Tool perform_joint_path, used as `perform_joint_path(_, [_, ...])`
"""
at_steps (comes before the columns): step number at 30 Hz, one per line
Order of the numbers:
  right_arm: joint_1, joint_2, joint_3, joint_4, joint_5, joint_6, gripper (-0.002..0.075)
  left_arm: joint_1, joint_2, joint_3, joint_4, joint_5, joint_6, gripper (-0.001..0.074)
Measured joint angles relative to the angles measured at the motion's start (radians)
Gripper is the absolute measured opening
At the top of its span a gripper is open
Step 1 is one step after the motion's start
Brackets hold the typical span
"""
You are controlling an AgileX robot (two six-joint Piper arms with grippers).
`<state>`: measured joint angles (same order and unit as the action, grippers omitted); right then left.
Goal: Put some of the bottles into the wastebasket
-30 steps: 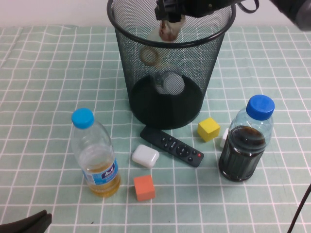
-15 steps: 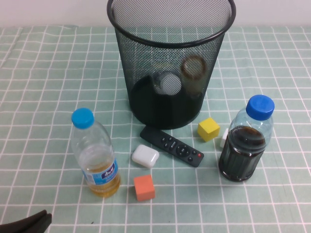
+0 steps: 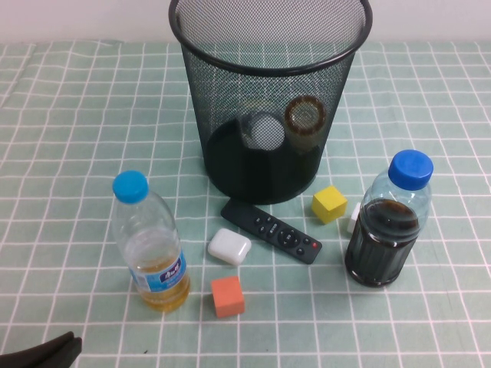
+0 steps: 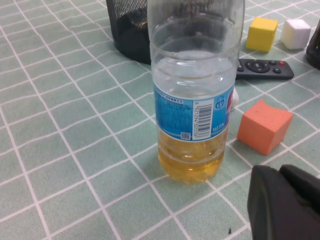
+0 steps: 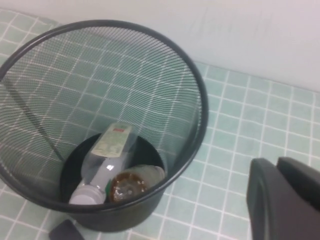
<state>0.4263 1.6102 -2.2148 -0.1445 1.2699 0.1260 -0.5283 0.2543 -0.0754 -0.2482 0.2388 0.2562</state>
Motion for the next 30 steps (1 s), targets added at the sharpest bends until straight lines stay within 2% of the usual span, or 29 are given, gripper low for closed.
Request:
perform_joint_path(8, [-0.006,-0.038,0.047,-0.014,0.005,-0.043,-0.0005,0.000,0.000,0.000,0.000,0.000,0.000,-0.0004])
perform_joint_path(12, [-0.029,-0.143,0.204,-0.014,-0.008,-0.085,-0.0005,0.000,0.000,0.000,0.000,0.000,0.000,-0.0004])
perform_joint_path(17, [-0.090,-0.425,0.596,0.032,-0.267,-0.169,-0.0005,0.000,0.000,0.000,0.000,0.000,0.000,-0.0004])
perform_joint_path(23, [-0.218,-0.851,1.225,0.076,-0.661,-0.289,-0.0005,0.000,0.000,0.000,0.000,0.004,0.000,-0.0004])
perform_joint_path(30, [-0.353,-1.211,1.807,0.104,-1.036,-0.310,-0.0005,0.000,0.000,0.000,0.000,0.004,0.000,-0.0004])
